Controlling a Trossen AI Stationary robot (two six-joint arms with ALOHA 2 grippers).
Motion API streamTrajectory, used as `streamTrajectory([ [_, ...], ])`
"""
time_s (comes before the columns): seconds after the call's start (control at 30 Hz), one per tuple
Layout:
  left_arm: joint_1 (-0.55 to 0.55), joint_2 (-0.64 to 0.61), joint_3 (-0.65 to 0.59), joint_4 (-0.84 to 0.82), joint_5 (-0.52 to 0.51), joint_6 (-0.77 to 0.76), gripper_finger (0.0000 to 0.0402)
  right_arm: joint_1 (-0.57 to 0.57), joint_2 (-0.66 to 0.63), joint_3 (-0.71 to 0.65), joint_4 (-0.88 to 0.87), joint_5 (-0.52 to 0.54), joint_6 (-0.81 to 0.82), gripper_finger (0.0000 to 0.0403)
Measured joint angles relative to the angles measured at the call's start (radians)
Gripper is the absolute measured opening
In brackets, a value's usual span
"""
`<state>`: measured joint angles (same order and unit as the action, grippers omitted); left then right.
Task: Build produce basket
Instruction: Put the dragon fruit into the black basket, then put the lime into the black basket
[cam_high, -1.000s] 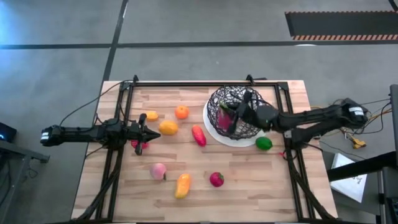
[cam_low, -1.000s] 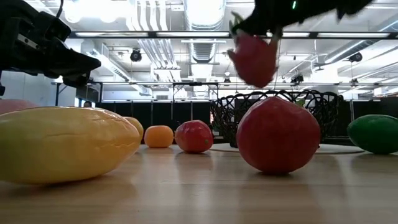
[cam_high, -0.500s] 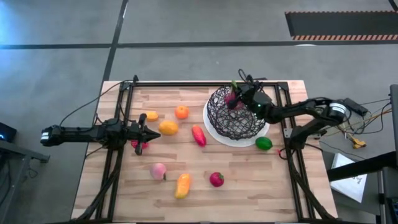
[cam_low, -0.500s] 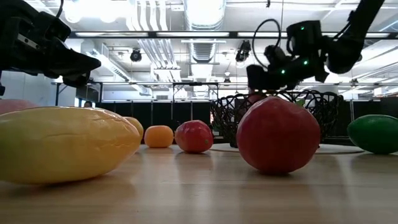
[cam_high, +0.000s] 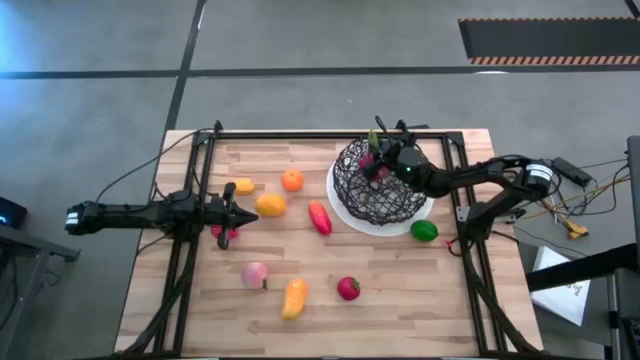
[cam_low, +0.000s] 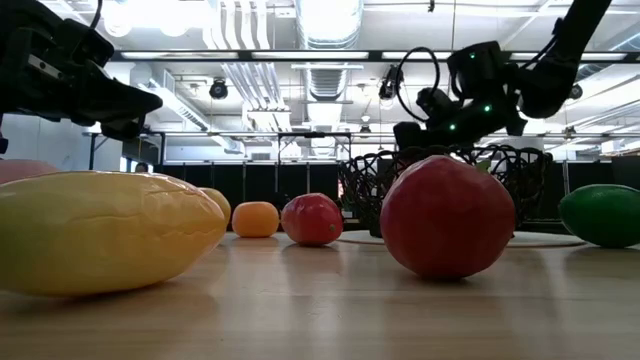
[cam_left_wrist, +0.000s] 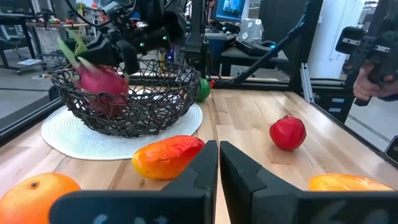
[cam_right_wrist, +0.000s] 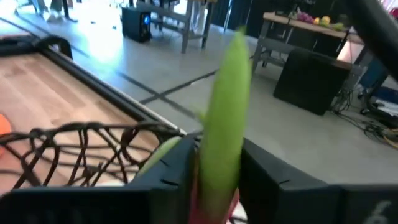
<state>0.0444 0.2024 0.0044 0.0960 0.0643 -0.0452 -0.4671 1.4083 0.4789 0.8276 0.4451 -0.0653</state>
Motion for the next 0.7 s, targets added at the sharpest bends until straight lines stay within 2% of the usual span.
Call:
streamTrajectory([
  [0.13, 0.0, 0.0, 0.0, 0.0, 0.0, 0.0, 0.0001, 0.0, -0.096, 0.043, -0.213, 0.0, 0.045, 0.0158],
  [0.37, 0.0, 0.0, 0.0, 0.0, 0.0, 0.0, 0.0001, 0.0, -0.247, 0.247, -0.791, -0.001, 0.133, 0.0223],
  [0.5, 0.0, 0.0, 0.0, 0.0, 0.0, 0.0, 0.0001, 0.012, -0.3, 0.367, -1.052, 0.002, 0.212, 0.0236],
  [0.7, 0.0, 0.0, 0.0, -0.001, 0.0, 0.0, 0.0001, 0.142, -0.374, 0.423, -1.188, 0.0, 0.289, 0.0227],
])
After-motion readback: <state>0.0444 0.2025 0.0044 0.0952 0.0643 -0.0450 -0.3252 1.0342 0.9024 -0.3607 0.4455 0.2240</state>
